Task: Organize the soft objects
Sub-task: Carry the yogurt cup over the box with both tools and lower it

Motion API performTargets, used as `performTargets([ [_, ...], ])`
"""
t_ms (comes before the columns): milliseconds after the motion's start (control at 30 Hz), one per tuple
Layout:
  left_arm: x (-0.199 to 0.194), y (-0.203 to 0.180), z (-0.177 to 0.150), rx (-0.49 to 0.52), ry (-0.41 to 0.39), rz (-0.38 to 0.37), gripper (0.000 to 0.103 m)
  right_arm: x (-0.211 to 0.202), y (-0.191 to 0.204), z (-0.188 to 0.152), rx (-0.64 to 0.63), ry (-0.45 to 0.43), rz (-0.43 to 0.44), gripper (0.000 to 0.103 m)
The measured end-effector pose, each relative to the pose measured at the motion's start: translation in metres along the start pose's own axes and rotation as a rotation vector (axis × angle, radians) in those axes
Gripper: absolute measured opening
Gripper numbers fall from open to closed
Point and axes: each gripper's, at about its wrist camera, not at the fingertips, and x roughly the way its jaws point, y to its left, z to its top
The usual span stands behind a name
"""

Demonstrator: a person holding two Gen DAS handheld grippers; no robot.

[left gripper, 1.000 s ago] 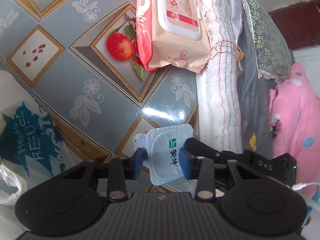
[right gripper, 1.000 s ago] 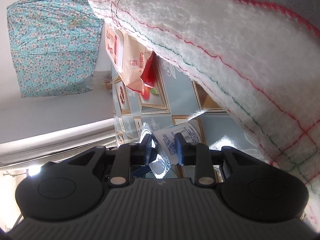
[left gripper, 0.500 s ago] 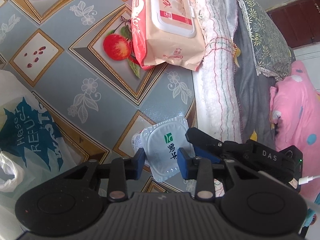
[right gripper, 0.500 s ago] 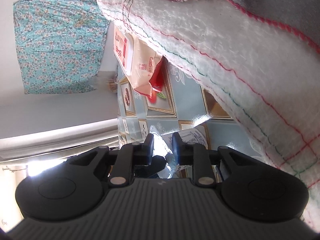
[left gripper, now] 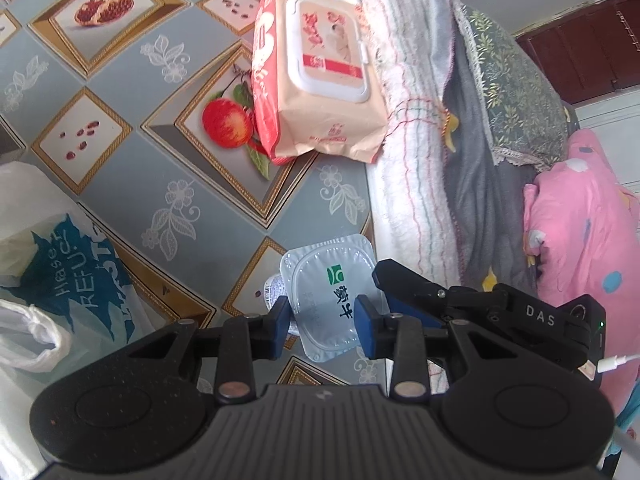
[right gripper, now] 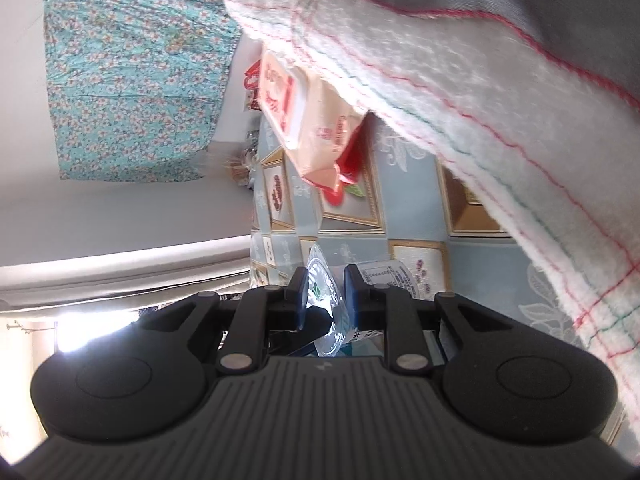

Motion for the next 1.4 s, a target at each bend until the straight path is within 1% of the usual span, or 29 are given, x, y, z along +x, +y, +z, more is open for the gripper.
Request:
performTargets([
  [167, -0.025, -0.002, -0.001, 0.011, -0.029, -0.018, 0.035, -0.009, 0.025, -0.012, -0.035, -0.011, 0.016, 0.018],
  [333, -0.065, 0.005, -0.005, 0.021, -0.075, -0.040, 0.035, -0.017, 0.058, -0.039, -0.074, -0.015, 0.038, 0.018],
  [467, -0.104, 0.019, -0.015, 0.007, -0.113, -0.063, 0.036, -0.019, 0.090, -0.070, -0.099, -0.005, 0.060, 0.018],
  [600, -0.152, 0.040, -0.034, -0.006, -0.159, -0.066, 0.036, -0.012, 0.120, -0.112, -0.125, 0.023, 0.080, 0.018],
  [700, -0.187, 0.063, -0.050, -0.035, -0.193, -0.064, 0.036, 0.000, 0.143, -0.146, -0.140, 0.060, 0.096, 0.018],
  [800, -0.225, 0.090, -0.067, -0.067, -0.234, -0.044, 0.036, 0.020, 0.165, -0.179, -0.156, 0.116, 0.115, 0.018],
  [900, -0.260, 0.121, -0.086, -0.113, -0.276, -0.012, 0.036, 0.050, 0.185, -0.212, -0.175, 0.192, 0.132, 0.018],
  [1100, -0.315, 0.193, -0.124, -0.254, -0.354, 0.073, 0.037, 0.128, 0.212, -0.275, -0.213, 0.380, 0.146, 0.018],
  [1233, -0.330, 0.243, -0.147, -0.351, -0.385, 0.132, 0.036, 0.184, 0.216, -0.310, -0.225, 0.500, 0.118, 0.018],
  [1367, -0.328, 0.295, -0.166, -0.442, -0.392, 0.145, 0.036, 0.228, 0.215, -0.339, -0.283, 0.589, 0.044, 0.018],
  [1400, -0.325, 0.306, -0.170, -0.461, -0.387, 0.142, 0.036, 0.237, 0.212, -0.341, -0.301, 0.603, 0.022, 0.018],
])
